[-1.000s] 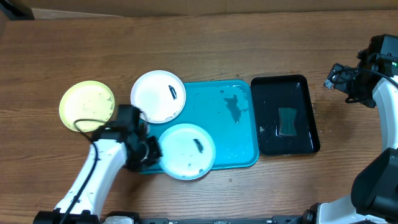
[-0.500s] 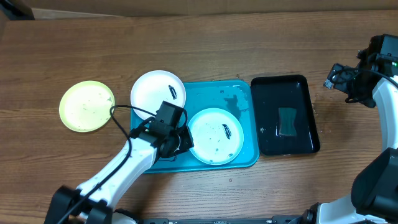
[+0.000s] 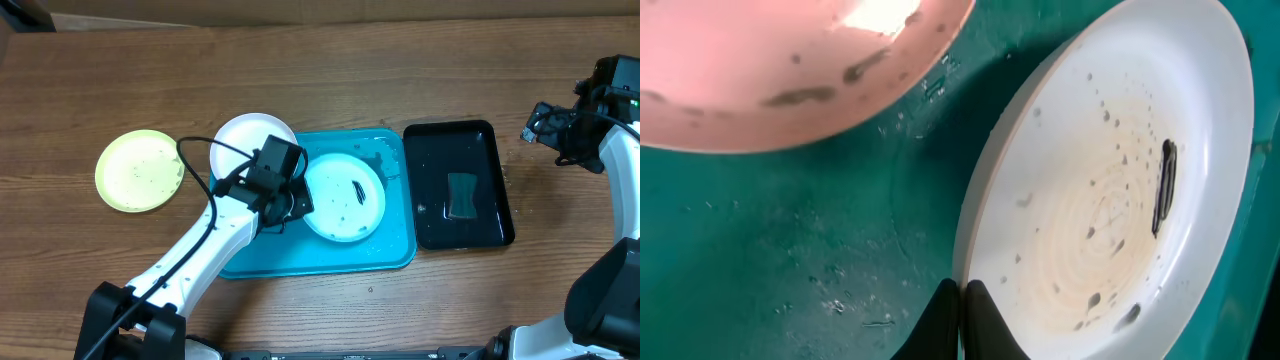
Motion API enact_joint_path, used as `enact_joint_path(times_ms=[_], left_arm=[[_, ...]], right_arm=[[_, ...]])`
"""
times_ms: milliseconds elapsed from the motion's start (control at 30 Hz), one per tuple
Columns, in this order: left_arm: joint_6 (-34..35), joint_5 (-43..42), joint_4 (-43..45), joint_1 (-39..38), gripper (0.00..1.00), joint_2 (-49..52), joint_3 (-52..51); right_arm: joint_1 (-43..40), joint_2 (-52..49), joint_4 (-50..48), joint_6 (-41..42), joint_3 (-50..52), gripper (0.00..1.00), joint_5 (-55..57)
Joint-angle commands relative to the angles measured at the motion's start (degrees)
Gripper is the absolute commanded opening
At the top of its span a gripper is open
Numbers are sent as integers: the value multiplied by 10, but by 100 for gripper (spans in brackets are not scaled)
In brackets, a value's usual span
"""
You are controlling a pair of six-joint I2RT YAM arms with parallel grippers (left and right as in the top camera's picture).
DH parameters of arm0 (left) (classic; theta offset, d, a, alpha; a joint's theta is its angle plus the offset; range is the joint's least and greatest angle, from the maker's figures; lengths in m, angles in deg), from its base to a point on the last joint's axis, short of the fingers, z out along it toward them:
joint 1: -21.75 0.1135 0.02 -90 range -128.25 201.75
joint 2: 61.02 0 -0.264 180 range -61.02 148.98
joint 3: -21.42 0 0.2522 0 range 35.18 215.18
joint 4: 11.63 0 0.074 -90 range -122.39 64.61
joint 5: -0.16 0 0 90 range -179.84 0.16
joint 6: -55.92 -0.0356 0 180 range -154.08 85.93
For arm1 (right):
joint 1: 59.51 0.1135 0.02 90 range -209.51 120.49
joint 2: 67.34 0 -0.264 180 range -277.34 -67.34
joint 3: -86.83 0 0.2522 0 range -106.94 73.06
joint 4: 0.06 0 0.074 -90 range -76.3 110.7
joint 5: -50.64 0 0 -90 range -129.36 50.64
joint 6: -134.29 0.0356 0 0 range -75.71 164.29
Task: Clean dirty plates on tray and stack at the side
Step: 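Grasp the plate rim with left gripper and drag it to tray center, then move right gripper into the black tray and grasp the green sponge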
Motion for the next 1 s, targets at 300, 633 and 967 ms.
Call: enact_joint_path(times_ms=[300, 633, 967], left_arm=[[-18, 37, -32, 1, 4, 40, 11], [-39, 28, -34, 1, 4, 77, 11], [-50, 26, -31, 1, 4, 78, 11]], right_arm=[[-2, 2, -1, 2, 2, 100, 0], [-2, 2, -1, 2, 2, 100, 0], [-2, 2, -13, 2, 2, 100, -5]])
